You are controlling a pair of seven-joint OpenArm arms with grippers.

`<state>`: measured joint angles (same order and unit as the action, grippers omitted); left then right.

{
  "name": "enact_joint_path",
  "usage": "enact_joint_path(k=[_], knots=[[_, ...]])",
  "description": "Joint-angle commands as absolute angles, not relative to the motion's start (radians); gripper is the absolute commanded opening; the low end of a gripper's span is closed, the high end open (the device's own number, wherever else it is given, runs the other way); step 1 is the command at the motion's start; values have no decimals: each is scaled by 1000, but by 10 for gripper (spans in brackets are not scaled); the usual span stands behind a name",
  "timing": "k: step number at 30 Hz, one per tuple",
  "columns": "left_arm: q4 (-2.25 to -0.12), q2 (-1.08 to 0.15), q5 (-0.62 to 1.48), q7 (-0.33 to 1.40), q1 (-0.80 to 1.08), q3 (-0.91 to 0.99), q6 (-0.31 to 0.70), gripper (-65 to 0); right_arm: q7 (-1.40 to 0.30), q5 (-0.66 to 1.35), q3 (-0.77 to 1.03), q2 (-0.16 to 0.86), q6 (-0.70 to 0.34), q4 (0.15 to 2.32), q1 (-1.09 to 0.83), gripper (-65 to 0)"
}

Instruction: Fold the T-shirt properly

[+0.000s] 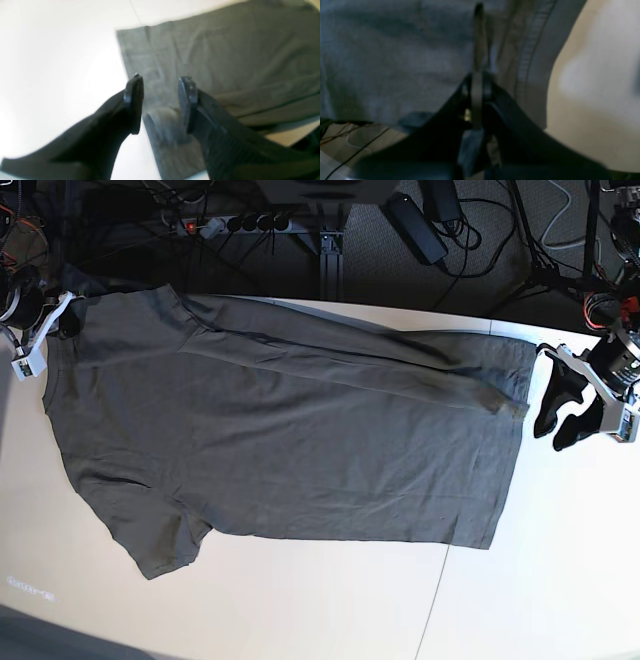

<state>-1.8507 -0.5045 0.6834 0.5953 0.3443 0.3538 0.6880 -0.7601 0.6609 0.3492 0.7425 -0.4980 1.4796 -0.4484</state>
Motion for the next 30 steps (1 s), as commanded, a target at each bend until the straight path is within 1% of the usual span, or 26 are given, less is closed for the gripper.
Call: enact_joint_path(k=[1,2,5,7,15,21,26,30], knots=[[-1853,-526,699,573,310,359,698,-378,-756,655,360,768,-524,1487,-443,-650],[-1835,-527,699,572,284,357,698,-377,-756,655,360,767,-524,1487,-443,-650],[-1726,-527,699,545,178,325,698,-310,-757,655,360,767,-524,1487,-443,-650],[-1616,-527,698,519,95,282,695,-290,-757,655,360,767,-524,1487,-443,-650],[-1105,-517,699,497,-260,74,695,-289,-760,654,360,767,-524,1486,-444,-650],[-744,-473,700,498,-447,25,696,-289,-760,654,360,767,-524,1486,-444,-650],[-589,-426,697,519,-514,25,696,-289,-793,655,360,767,-524,1486,-444,-650],[-565,-381,658,519,-521,25,695,-289,-797,655,360,768,-524,1487,-443,-650]])
